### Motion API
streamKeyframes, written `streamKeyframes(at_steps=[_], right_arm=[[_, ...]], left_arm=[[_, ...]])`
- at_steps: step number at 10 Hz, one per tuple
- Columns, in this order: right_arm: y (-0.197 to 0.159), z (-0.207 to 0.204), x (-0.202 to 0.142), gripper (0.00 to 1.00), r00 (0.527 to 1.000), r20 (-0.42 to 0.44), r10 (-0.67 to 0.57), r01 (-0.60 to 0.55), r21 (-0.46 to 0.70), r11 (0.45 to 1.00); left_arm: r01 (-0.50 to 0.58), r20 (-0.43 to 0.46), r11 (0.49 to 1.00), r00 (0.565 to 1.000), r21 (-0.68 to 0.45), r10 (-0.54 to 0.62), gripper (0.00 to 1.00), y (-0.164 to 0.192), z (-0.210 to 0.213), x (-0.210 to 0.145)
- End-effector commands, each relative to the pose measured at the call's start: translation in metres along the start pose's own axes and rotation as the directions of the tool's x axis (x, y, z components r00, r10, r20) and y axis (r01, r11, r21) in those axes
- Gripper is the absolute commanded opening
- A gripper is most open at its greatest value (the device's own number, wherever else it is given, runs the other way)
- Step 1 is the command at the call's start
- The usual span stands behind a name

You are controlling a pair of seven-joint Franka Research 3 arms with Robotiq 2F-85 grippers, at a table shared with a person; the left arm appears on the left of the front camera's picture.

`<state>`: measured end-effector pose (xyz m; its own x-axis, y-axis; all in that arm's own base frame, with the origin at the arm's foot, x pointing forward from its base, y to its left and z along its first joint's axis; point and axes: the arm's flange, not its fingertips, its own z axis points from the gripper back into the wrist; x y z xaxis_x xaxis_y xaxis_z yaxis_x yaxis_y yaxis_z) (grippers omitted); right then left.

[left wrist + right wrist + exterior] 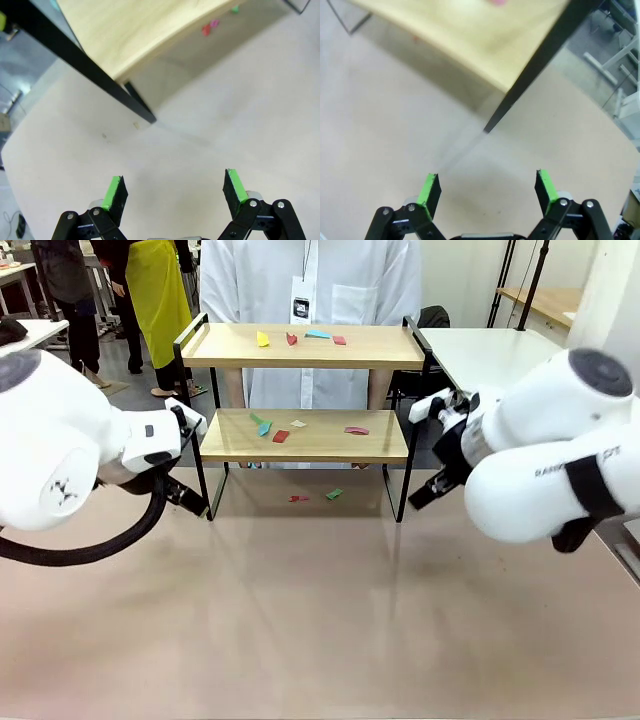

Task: Clean the shelf.
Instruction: Pick up the Duster handed by the human.

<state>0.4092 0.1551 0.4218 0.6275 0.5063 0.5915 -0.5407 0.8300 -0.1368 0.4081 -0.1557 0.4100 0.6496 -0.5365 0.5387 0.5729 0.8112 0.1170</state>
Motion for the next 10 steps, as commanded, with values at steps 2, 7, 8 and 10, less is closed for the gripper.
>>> streamKeyframes(at_steps=[2,7,8,10], right_arm=[[-0.056,0.064,0.003,1.00,0.989,0.147,-0.009,-0.004,0.095,0.996],[-0.189,0.101,-0.070,1.00,0.936,0.350,0.035,-0.115,0.210,0.971],[-0.213,0.093,-0.089,1.00,0.924,0.381,0.029,-0.125,0.230,0.965],[-0.240,0.081,-0.115,1.00,0.911,0.412,0.017,-0.133,0.255,0.958]], left_arm=[[0.085,0.024,0.985,0.996,-0.150,-0.083,1.00,0.052,0.059,0.016],[0.370,0.330,0.826,0.913,-0.426,-0.239,1.00,0.181,0.081,-0.016],[0.341,0.364,0.846,0.912,-0.410,-0.191,1.00,0.208,0.073,-0.028],[0.383,0.474,0.824,0.866,-0.418,-0.162,1.00,0.244,0.059,-0.049]])
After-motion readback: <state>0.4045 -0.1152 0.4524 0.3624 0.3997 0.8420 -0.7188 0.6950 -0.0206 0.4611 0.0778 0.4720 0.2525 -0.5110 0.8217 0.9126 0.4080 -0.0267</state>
